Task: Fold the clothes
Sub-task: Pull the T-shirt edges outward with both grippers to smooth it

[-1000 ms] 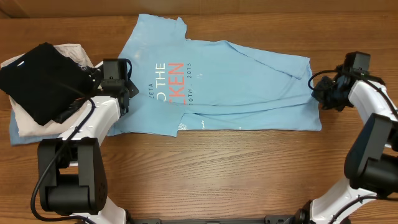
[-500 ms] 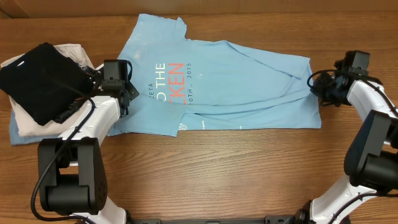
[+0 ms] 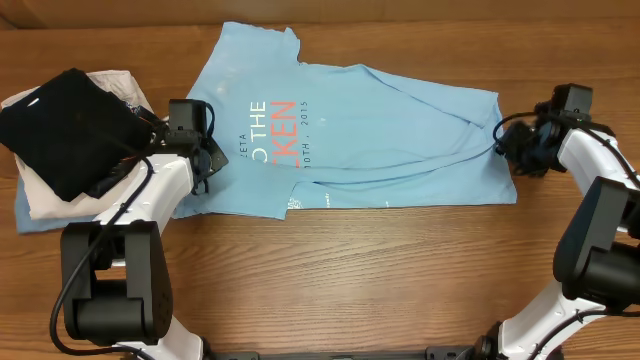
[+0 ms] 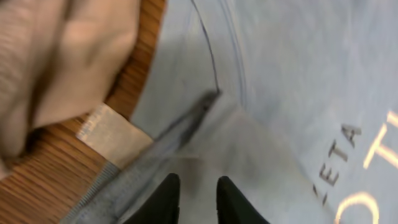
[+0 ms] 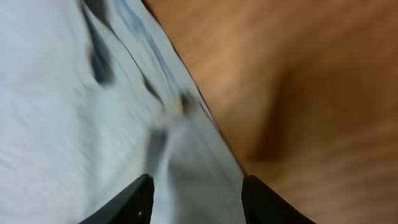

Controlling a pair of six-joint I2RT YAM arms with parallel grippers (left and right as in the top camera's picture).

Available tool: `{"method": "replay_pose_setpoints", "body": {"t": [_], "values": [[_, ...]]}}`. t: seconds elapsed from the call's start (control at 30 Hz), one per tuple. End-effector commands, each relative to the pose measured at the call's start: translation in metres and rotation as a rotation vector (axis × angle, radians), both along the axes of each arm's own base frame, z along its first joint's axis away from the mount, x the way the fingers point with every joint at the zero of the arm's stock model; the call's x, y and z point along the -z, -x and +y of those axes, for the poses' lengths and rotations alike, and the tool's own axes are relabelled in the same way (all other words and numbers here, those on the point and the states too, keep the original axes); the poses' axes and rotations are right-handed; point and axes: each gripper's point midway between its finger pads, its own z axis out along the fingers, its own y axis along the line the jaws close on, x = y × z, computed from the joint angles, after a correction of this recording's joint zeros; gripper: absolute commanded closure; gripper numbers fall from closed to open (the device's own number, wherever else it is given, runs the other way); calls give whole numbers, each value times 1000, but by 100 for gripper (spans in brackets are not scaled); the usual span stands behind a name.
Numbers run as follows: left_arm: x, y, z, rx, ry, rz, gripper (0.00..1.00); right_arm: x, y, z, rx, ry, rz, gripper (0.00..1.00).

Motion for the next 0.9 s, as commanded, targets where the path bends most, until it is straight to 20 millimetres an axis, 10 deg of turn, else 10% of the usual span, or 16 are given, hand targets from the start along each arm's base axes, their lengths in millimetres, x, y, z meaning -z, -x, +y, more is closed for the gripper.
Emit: {"method": "replay_pose_setpoints", "body": {"t": [0.0, 0.43, 0.87], "values": [[12, 11, -17, 108, 75, 66, 67, 5, 18, 9, -7, -34, 80, 49], [26, 68, -31, 171, 152, 307, 30, 10, 49, 18, -8, -66, 209, 48], [26, 64, -28, 190, 126, 291, 29, 10, 56, 20, -9, -75, 239, 48]]}}
